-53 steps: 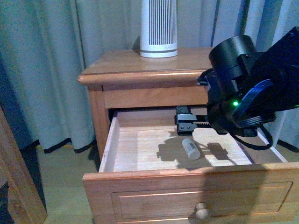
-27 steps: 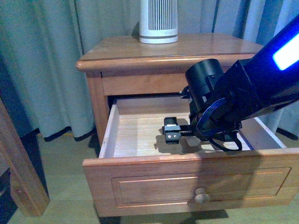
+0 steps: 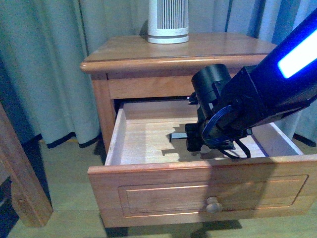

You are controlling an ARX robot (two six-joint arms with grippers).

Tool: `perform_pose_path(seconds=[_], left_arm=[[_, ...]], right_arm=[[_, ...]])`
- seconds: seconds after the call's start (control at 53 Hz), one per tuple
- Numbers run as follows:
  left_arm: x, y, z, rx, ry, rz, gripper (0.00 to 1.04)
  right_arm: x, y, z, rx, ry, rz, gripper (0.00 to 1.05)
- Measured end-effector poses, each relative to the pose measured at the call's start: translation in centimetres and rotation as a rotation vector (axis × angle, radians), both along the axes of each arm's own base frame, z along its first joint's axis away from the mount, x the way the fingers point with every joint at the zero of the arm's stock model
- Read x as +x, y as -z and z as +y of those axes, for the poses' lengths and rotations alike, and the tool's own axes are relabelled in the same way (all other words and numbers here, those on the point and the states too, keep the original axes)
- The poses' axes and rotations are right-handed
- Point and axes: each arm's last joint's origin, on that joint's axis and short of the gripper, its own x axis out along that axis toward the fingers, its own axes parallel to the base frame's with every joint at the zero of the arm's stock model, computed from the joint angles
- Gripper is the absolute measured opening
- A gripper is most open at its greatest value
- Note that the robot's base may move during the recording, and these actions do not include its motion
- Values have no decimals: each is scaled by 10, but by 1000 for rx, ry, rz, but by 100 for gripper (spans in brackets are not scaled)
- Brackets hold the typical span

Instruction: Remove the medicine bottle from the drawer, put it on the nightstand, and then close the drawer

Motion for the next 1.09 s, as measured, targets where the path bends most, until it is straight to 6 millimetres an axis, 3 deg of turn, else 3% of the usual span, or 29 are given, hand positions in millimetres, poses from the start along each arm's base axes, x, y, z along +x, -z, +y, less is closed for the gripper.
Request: perform_pose_path(seconds=[0.132,0.264,0.471,0.584,0.66,0.792,0.943,1.037,1.093], left_arm=[[0,0,0,0,0,0,98],[0,0,0,0,0,0,98],[0,0,0,0,0,0,98],[0,0,0,0,0,0,98],[0,0,0,0,0,0,98],[0,0,0,0,0,0,98],[0,0,0,0,0,0,98],[0,0,0,0,0,0,98],[0,0,0,0,0,0,98]], right_arm=[[-2,-5,-1,12,16,13,30],[-8,-31,-1,69,54,38,30],[-31,-116,-5,160,116,10,30],[-42,-166,-12,174,127,-90,30],[-38,-197,-24,162,139,-189,30],[-19,-234,-51,131,175,-306,30],[10,-250,-81,76,227,-372,30],[29,-243,-93,33,256,-372,30],[43,-229,-97,4,264,-355,30]])
